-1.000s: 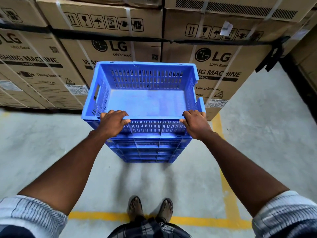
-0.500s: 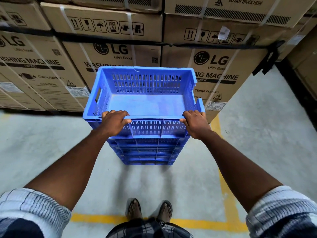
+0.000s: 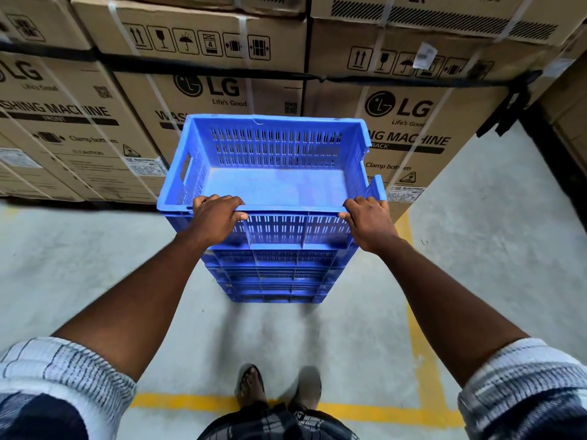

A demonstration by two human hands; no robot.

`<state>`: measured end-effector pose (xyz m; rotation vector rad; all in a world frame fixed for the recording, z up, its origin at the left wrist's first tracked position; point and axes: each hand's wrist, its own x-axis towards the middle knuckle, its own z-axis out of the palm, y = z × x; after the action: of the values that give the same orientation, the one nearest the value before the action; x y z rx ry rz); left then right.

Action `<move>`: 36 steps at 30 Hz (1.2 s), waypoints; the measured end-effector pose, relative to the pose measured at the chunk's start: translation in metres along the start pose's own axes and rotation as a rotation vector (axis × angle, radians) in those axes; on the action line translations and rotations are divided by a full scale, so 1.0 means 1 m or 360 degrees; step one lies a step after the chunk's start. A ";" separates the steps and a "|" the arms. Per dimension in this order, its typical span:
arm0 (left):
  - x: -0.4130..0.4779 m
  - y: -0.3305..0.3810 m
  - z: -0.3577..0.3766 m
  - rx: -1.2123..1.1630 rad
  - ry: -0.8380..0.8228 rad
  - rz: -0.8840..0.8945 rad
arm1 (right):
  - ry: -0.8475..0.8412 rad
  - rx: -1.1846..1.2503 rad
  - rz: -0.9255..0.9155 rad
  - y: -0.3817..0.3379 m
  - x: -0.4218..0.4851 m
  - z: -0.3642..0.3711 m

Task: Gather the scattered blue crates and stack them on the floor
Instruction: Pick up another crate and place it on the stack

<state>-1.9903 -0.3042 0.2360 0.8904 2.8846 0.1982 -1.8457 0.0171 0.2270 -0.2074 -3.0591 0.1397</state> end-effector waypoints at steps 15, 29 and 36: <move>-0.006 -0.006 0.016 -0.0089 0.0405 0.0091 | 0.0137 -0.0057 0.0052 -0.003 -0.004 0.016; 0.008 -0.003 0.025 -0.0252 0.0385 0.0026 | 0.0168 -0.0199 0.0235 -0.005 0.022 0.020; 0.025 -0.008 0.028 -0.0386 0.0025 -0.0053 | 0.0143 -0.0275 0.0306 -0.016 0.008 0.022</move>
<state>-2.0108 -0.2938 0.2057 0.7994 2.8064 0.5402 -1.8570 0.0002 0.2069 -0.5041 -2.9560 -0.1208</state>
